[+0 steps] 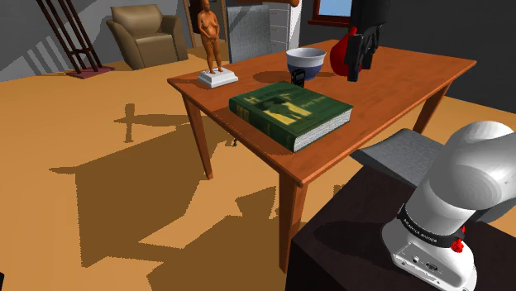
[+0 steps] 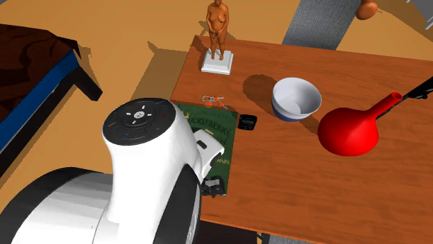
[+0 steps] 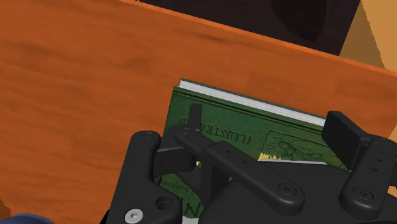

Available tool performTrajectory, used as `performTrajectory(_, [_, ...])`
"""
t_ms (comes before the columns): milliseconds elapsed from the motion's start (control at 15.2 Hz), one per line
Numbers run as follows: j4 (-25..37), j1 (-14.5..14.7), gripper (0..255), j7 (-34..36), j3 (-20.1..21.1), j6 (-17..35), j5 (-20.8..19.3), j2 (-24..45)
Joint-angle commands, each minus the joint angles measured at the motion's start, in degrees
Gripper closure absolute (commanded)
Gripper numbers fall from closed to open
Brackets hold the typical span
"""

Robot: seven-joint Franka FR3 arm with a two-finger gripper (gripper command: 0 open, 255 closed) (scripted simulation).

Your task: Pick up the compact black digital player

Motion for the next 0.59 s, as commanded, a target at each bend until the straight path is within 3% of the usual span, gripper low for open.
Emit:
performTrajectory(0, [0.0, 0.0, 0, 0.0, 0.0, 0.0, 0.0, 0.0])
performTrajectory(528, [5.71, -1.36, 0, -5.15, -4.72, 10.33, -2.19, 14.55])
